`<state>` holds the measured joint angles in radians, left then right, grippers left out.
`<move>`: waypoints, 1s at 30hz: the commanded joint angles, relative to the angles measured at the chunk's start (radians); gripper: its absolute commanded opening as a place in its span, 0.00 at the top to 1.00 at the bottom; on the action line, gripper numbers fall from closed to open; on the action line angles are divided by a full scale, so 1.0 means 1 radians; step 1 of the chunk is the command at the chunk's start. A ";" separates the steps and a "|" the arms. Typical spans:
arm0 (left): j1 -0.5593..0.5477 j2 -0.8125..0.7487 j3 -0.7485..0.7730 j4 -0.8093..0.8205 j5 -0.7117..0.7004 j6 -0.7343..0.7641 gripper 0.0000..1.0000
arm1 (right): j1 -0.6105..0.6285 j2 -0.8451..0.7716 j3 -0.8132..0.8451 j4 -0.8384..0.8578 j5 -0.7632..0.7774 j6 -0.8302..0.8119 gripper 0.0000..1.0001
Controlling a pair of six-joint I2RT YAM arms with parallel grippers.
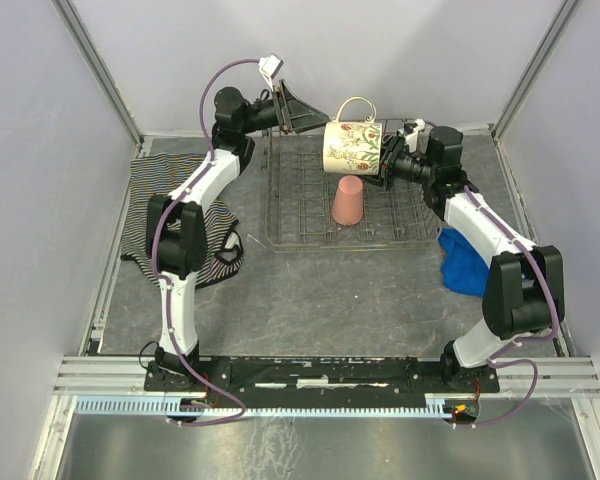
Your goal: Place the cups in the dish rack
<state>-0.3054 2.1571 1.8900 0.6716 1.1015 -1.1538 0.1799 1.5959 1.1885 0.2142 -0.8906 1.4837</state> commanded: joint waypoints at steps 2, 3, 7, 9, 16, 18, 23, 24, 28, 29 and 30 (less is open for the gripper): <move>-0.008 -0.053 -0.023 0.164 0.021 -0.105 0.00 | 0.002 -0.044 0.044 0.151 -0.033 0.010 0.99; -0.011 -0.052 -0.023 0.182 0.018 -0.121 0.00 | 0.003 -0.040 0.043 0.149 -0.034 0.007 0.99; -0.042 -0.054 -0.012 0.173 0.021 -0.123 0.01 | 0.021 -0.024 0.043 0.143 -0.040 -0.001 0.99; -0.059 -0.053 -0.012 0.171 0.024 -0.122 0.01 | 0.035 -0.016 0.048 0.137 -0.035 -0.004 0.99; -0.093 -0.074 -0.026 0.177 0.030 -0.127 0.01 | 0.060 0.015 0.067 0.134 -0.035 -0.005 0.99; -0.099 -0.078 -0.030 0.174 0.035 -0.122 0.01 | 0.070 0.025 0.068 0.144 -0.037 0.003 0.99; -0.106 -0.078 -0.031 0.164 0.044 -0.119 0.01 | 0.095 0.041 0.071 0.147 -0.041 0.011 0.99; -0.107 -0.080 -0.033 0.159 0.046 -0.116 0.00 | 0.097 0.042 0.067 0.149 -0.043 0.013 0.99; -0.112 -0.083 -0.046 0.126 0.055 -0.093 0.05 | 0.103 0.044 0.062 0.140 -0.048 0.011 0.99; -0.113 -0.082 -0.044 0.116 0.057 -0.088 0.05 | 0.106 0.047 0.062 0.133 -0.052 0.008 0.99; -0.117 -0.082 -0.042 0.103 0.061 -0.078 0.05 | 0.108 0.047 0.061 0.132 -0.057 0.007 0.99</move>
<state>-0.4023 2.1403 1.8465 0.7933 1.1381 -1.2591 0.2661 1.6657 1.1889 0.2241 -0.8997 1.4807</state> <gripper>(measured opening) 0.959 0.257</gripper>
